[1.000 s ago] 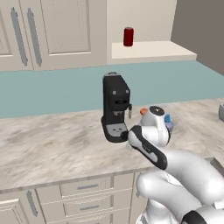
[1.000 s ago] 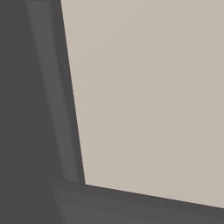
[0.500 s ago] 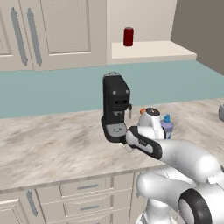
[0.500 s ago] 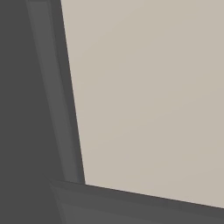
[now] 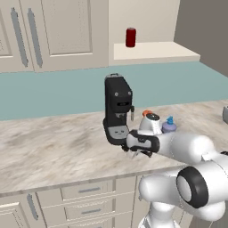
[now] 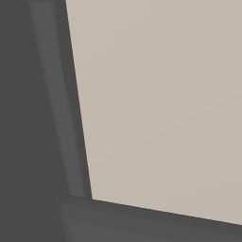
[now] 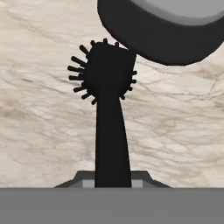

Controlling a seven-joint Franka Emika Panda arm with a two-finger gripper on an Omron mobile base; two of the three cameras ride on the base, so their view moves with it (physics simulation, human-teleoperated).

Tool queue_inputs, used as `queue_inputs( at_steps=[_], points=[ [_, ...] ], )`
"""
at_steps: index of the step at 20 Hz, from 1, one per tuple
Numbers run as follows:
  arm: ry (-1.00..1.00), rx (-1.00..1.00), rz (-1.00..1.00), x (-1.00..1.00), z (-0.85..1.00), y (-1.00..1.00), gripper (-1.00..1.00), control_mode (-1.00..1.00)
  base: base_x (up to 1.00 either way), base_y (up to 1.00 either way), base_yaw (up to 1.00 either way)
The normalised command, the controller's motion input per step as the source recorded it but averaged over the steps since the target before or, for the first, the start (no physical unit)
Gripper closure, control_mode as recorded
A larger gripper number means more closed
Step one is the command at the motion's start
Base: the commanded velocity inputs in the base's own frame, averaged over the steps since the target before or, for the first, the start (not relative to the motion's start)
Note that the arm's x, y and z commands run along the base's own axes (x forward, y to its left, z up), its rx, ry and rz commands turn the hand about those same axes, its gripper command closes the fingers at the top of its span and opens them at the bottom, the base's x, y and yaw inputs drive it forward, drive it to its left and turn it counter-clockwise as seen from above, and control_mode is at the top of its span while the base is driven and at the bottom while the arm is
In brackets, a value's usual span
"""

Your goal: Pick the dish brush and soap dispenser from the cabinet and place them on the counter.

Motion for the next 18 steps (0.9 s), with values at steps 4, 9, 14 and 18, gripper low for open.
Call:
queue_inputs(
  at_steps=[4, 9, 14, 18],
  points=[
    [0.0, 0.0, 0.02, -0.01, -0.57, -0.02, 1.0, -1.0, 0.0, 0.0, 0.0],
    [0.0, 0.0, 0.02, -0.02, -0.56, -0.02, 1.0, -1.0, 0.0, 0.0, 0.0],
    [0.0, 0.0, 0.02, -0.1, -0.41, -0.01, -1.0, -1.0, 0.0, 0.0, 0.0],
    [-0.02, 0.0, 0.03, -0.26, -0.08, 0.0, -1.0, -1.0, 0.0, 0.0, 0.0]
  ],
)
